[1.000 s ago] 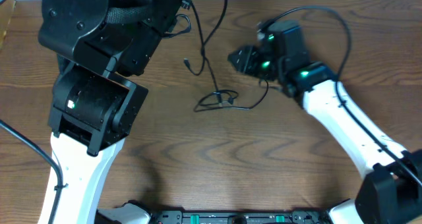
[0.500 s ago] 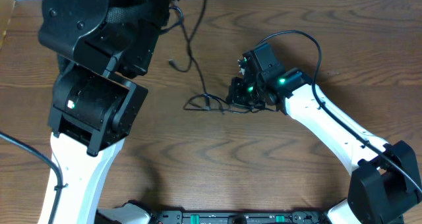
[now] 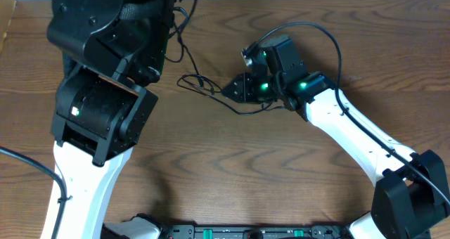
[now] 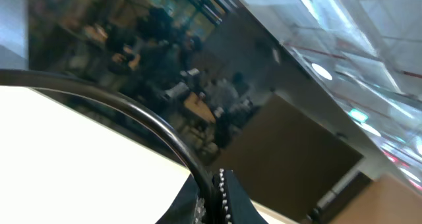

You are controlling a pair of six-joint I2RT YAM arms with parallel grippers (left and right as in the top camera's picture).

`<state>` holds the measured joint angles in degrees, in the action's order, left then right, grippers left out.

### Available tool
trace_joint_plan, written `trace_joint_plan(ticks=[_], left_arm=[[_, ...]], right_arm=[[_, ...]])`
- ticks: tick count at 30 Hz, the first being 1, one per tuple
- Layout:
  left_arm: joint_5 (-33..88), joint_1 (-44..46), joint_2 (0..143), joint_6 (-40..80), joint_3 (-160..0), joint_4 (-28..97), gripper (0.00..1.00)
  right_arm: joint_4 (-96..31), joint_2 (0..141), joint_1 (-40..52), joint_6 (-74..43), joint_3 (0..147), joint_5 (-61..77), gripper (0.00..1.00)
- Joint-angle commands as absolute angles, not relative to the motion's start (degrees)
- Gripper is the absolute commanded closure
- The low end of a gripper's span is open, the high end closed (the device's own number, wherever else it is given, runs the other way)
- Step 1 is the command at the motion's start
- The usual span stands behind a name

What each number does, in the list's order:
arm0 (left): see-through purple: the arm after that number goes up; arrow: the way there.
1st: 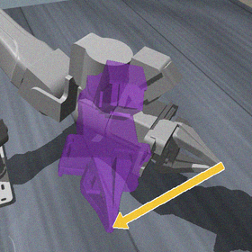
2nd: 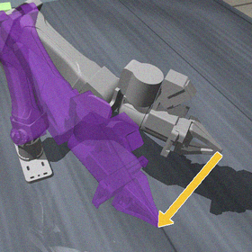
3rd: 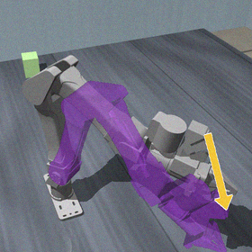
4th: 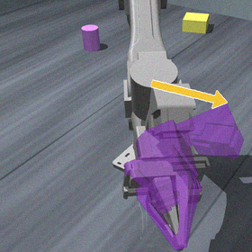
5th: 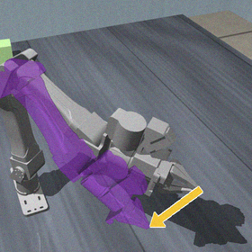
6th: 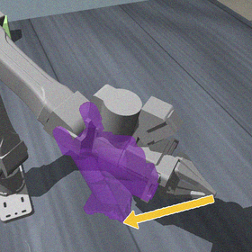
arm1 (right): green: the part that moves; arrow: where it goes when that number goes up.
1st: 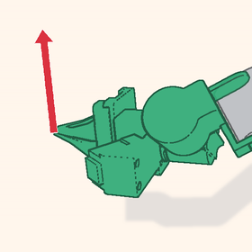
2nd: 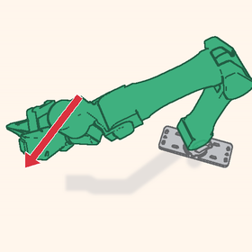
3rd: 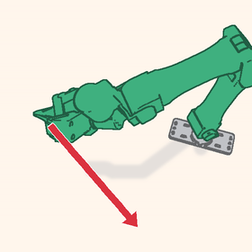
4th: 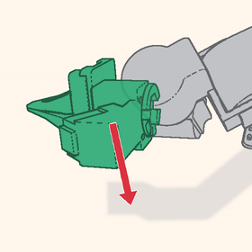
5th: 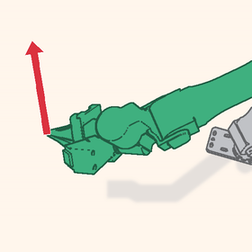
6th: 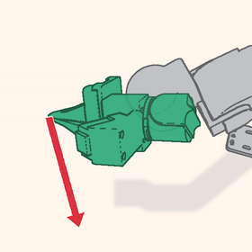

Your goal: Untangle cables

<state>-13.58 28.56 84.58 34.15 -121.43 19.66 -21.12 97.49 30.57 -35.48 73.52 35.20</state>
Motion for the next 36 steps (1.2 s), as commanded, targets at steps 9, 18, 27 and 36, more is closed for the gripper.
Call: trace_joint_plan(ticks=[9, 18, 27, 36], left_arm=[[-7.92, 28.36, 83.35, 34.79, -122.04, 20.27, 0.93], [-7.94, 28.36, 83.35, 36.45, -122.04, 20.27, 0.93], [-7.88, 28.36, 83.35, 41.25, -122.04, 19.99, 0.93], [-7.88, 28.36, 82.96, 41.25, -122.04, 20.36, 0.93]], right_arm=[[-24.29, 97.45, 31.46, -2.35, 73.69, 29.52, 0.13], [-24.16, 97.62, 33.41, 4.19, 71.35, 31.79, 0.27], [-15.57, 97.62, 36.10, 3.84, 69.25, 29.10, 0.28], [-14.72, 97.62, 35.44, 3.75, 69.25, 16.10, 0.14]])
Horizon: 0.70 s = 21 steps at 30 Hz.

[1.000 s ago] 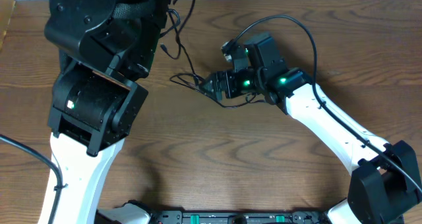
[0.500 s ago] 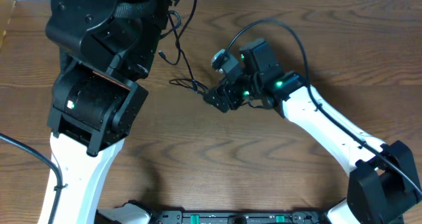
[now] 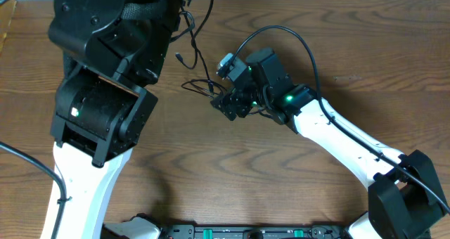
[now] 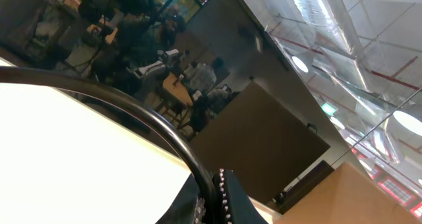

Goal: Untangle cables
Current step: 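Carry the black cable with the left gripper to the left side and lay it down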

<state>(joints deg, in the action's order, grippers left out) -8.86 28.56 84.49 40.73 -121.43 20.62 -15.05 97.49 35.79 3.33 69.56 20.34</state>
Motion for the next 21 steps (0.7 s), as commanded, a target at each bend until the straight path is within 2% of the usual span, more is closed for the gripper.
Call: trace_joint_plan(ticks=[1, 9, 12, 14, 19, 20, 21], left_arm=[[-7.90, 28.36, 82.98, 41.25, -122.04, 20.38, 0.93], [-7.88, 28.36, 82.98, 41.25, -122.04, 20.58, 0.92], [-7.90, 28.36, 82.98, 41.23, -122.04, 20.88, 0.93], [-7.92, 28.36, 82.98, 41.23, -122.04, 21.02, 0.93], [-7.99, 28.34, 82.98, 41.19, -122.04, 21.21, 0.92], [-8.16, 28.36, 83.00, 40.93, -122.04, 21.26, 0.93], [-8.54, 28.34, 83.05, 40.42, -122.04, 21.23, 0.92]], right_arm=[[-14.55, 97.62, 35.44, 3.75, 69.25, 17.04, 0.14], [-11.92, 100.55, 35.77, 3.73, 69.25, 23.97, 0.26], [-11.73, 102.17, 35.66, 3.38, 69.25, 24.40, 0.46], [-11.70, 102.30, 35.55, 2.00, 69.25, 24.58, 0.57], [-11.35, 100.55, 35.51, 1.72, 69.36, 29.95, 0.93], [-11.55, 99.72, 35.51, 1.72, 69.36, 31.79, 0.99], [-11.70, 98.70, 35.51, 1.74, 69.36, 33.95, 0.99]])
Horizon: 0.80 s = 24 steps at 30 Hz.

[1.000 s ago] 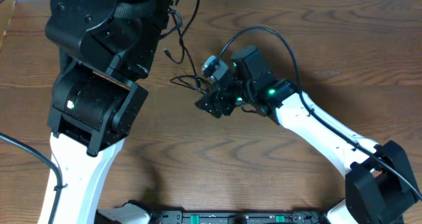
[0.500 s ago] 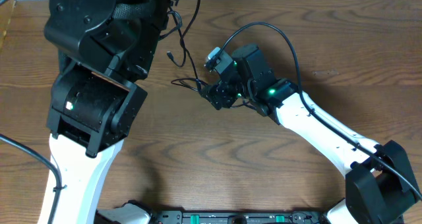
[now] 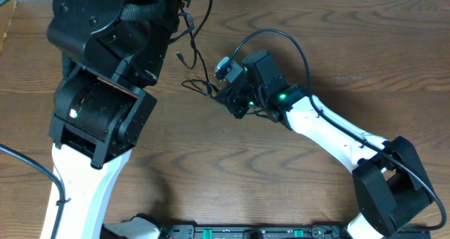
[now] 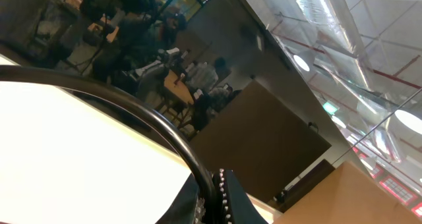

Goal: Untangle cables
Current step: 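Carry the black cable with the left gripper to the left side and lay it down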

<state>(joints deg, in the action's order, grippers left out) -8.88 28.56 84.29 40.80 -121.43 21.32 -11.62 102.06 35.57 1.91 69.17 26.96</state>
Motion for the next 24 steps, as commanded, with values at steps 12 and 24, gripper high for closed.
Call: trace_joint_plan(ticks=[12, 24], left_arm=[[-21.08, 28.29, 83.09, 38.39, -122.04, 22.90, 0.93], [-22.50, 28.29, 83.02, 34.00, -122.04, 22.28, 0.92]], right_arm=[[-19.51, 86.48, 36.75, 5.85, 69.34, 35.92, 0.99], [-29.26, 87.61, 36.36, -4.27, 69.30, 11.77, 0.21]])
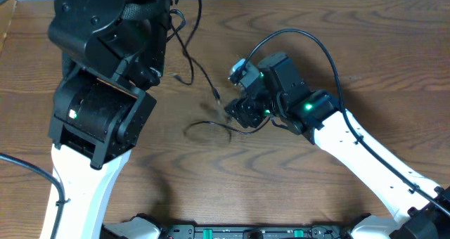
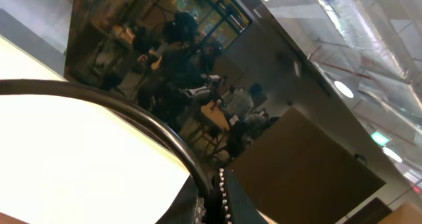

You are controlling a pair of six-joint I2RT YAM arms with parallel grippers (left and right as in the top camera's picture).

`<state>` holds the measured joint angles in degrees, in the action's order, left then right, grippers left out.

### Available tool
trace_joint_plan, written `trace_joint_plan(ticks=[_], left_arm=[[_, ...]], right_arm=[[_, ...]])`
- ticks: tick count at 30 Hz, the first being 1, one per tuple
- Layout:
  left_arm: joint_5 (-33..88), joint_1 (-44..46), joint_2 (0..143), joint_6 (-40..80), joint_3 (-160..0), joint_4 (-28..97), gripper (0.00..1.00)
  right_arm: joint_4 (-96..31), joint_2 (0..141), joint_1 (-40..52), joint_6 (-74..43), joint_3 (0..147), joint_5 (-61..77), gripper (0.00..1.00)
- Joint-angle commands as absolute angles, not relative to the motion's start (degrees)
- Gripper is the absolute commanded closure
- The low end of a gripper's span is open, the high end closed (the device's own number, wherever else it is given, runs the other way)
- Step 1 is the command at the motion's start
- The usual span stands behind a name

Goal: Untangle cables
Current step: 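Carry the black cable with the left gripper to the left side and lay it down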

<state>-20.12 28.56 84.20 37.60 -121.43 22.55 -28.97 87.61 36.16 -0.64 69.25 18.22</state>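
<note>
Thin black cables point(image 1: 184, 53) hang from the top edge of the overhead view, where my raised left arm point(image 1: 105, 63) holds them; two loose plug ends point(image 1: 214, 95) dangle over the wood. In the left wrist view my left gripper point(image 2: 214, 197) is shut on a thick black cable point(image 2: 151, 128) and points up at the room. My right gripper point(image 1: 238, 114) sits mid-table, shut on a thin cable whose loop point(image 1: 207, 126) lies on the table to its left. The right fingertips are hard to make out.
The wooden table point(image 1: 316, 183) fills the overhead view. My right arm's own supply cable point(image 1: 302, 36) arches above its wrist. The bulky left arm covers the upper-left of the table, with a cardboard edge point(image 1: 7, 21) at the far left.
My right gripper has moved down and to the right, away from the tangle. One cable loop now lies on the table beside it, and the other strands hang straighter. The left wrist view has tilted.
First my right gripper stood right of a small tangle below my raised left gripper. Then it was at the tangle, and stayed there a moment later. Now it is lower, with one loop drawn out and the knot opened.
</note>
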Motion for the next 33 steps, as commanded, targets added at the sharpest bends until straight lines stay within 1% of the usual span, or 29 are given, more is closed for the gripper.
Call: trace_joint_plan(ticks=[1, 2, 8, 14, 24, 33], left_arm=[[-23.64, 28.29, 83.02, 33.52, -122.04, 22.44, 0.93], [-24.71, 28.29, 83.05, 32.71, -122.04, 22.48, 0.93], [-34.20, 27.38, 83.07, 26.98, -122.04, 23.14, 0.92], [-34.35, 23.70, 83.07, 27.00, -122.04, 26.85, 0.92], [-33.87, 11.14, 86.06, 27.29, -122.04, 30.59, 0.93], [-33.91, 0.36, 93.80, 27.57, -122.04, 31.22, 0.92]], right_arm=[[-29.26, 87.61, 36.36, -4.25, 69.30, 11.73, 0.06], [-29.26, 87.61, 36.36, -4.27, 69.30, 11.73, 0.01], [-29.61, 87.61, 36.36, -4.27, 69.30, 11.68, 0.01], [-29.28, 87.61, 36.36, -5.96, 69.30, 11.73, 0.01], [-29.32, 87.64, 36.36, -6.44, 69.30, 11.70, 0.01], [-29.67, 87.66, 36.38, -6.44, 69.30, 11.70, 0.01]])
